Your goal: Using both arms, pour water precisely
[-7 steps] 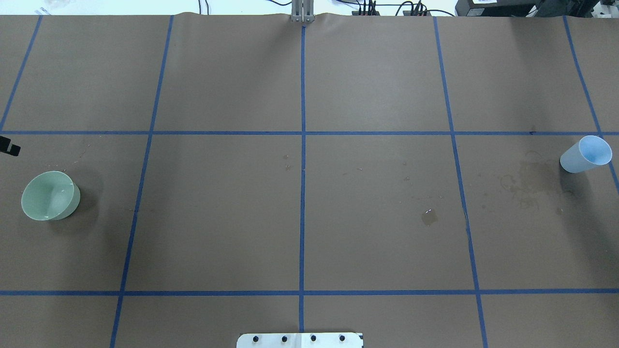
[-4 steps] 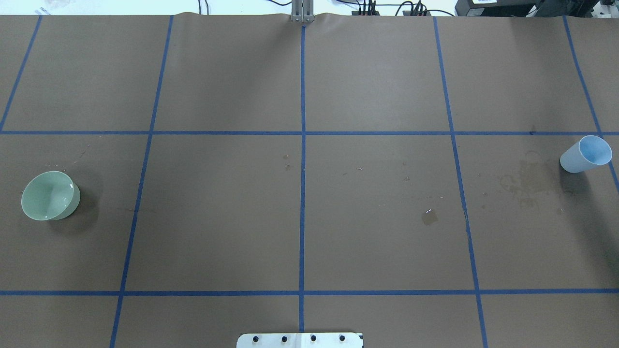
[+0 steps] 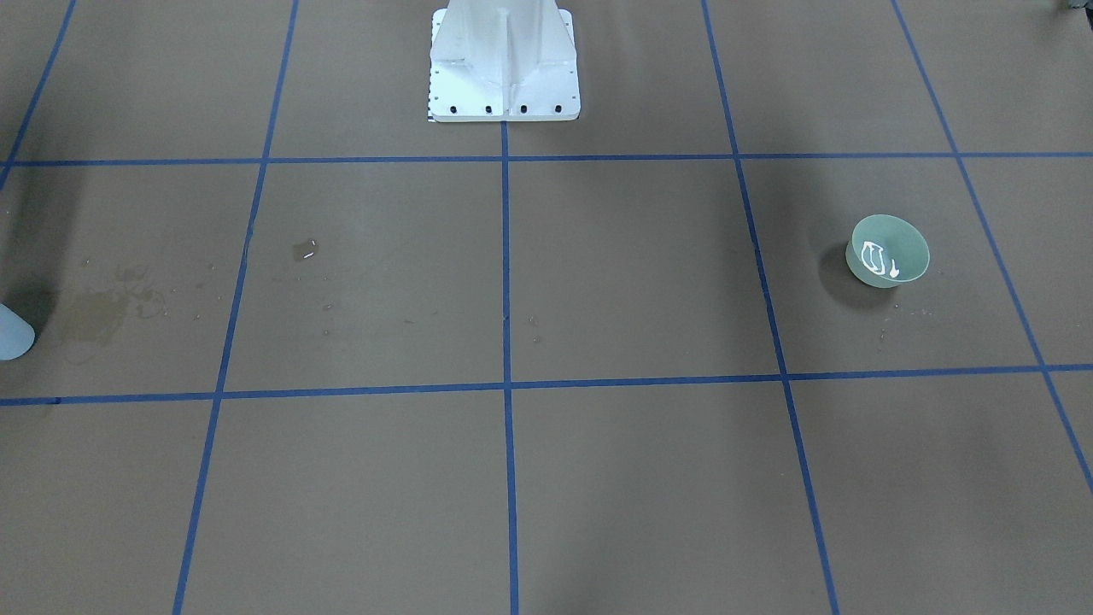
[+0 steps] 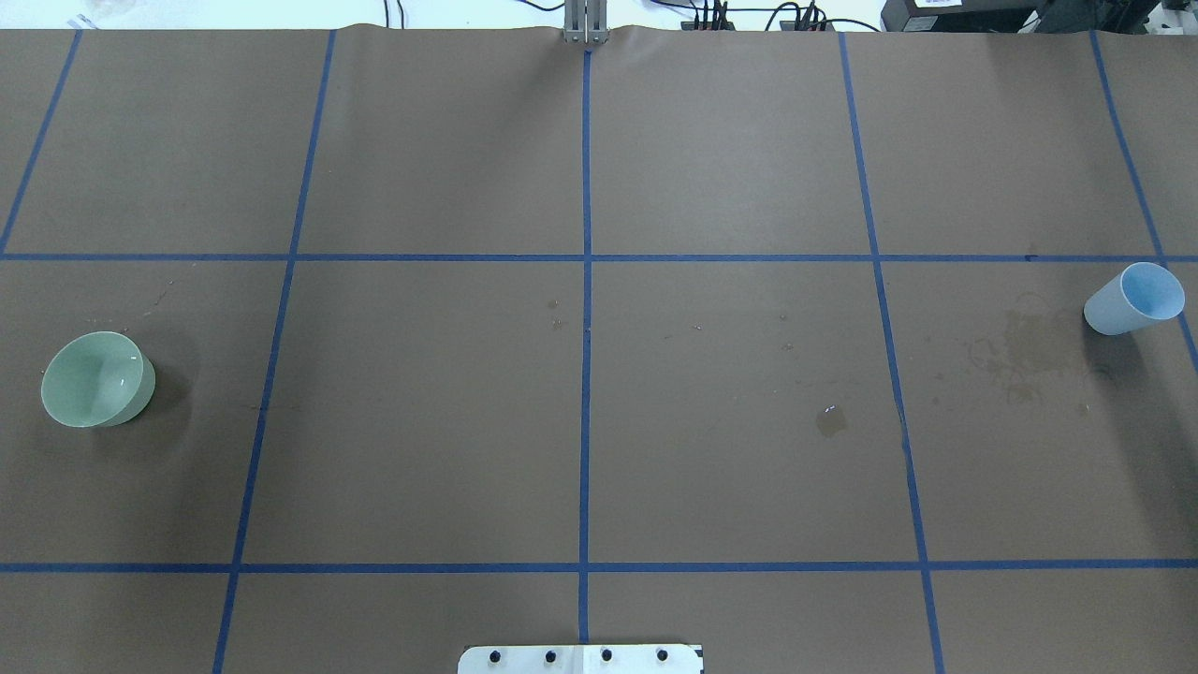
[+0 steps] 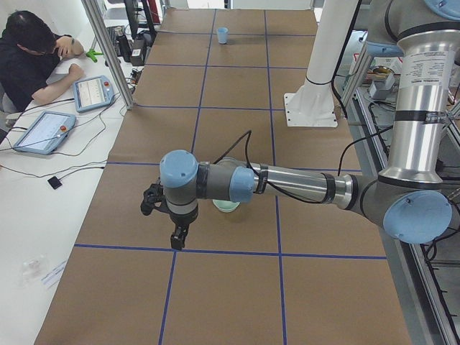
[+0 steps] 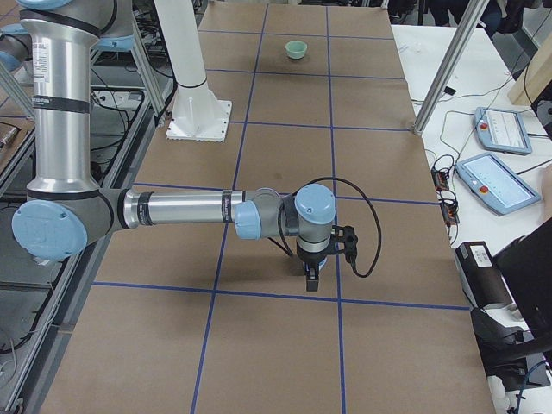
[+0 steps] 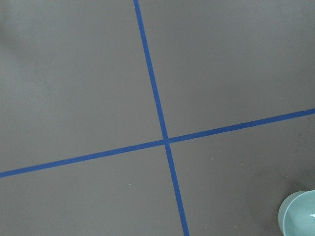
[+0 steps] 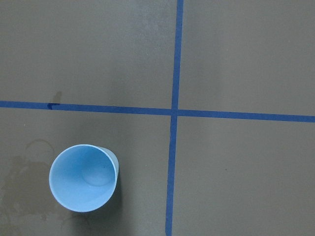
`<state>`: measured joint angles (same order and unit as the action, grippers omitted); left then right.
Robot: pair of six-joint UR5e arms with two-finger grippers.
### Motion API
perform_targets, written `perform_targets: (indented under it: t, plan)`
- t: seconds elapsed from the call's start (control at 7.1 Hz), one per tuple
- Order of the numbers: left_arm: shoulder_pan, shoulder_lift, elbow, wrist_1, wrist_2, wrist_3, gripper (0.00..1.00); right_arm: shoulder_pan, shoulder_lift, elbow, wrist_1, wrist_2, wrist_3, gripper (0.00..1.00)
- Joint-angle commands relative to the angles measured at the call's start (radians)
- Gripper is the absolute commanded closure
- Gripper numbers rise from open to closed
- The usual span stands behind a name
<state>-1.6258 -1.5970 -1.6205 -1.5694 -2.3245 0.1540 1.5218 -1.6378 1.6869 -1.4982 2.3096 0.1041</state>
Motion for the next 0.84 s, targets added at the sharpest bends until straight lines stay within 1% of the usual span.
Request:
perform_targets:
  t: [0.0,0.14,0.28,0.42,0.56,0.7]
  plan:
    - [0.035,0.015,0.064,-0.138,-0.003,-0.178,0.00,0.000,-0.004,-0.032,-0.007,0.008,0.002,0.01]
    - [0.050,0.032,0.056,-0.218,0.007,-0.250,0.00,0.000,-0.008,-0.029,-0.017,0.080,0.002,0.01]
    - [0.084,0.032,0.041,-0.221,0.013,-0.258,0.00,0.003,-0.010,-0.032,-0.017,0.120,0.003,0.01]
    - [0.092,0.032,0.022,-0.219,0.058,-0.258,0.00,0.003,-0.008,-0.033,-0.019,0.117,0.003,0.01]
    - [0.092,0.038,0.005,-0.209,0.065,-0.257,0.00,0.003,-0.002,-0.041,-0.023,0.114,0.002,0.01]
    - [0.090,0.038,-0.033,-0.151,0.065,-0.248,0.00,0.003,0.001,-0.044,-0.025,0.113,0.003,0.01]
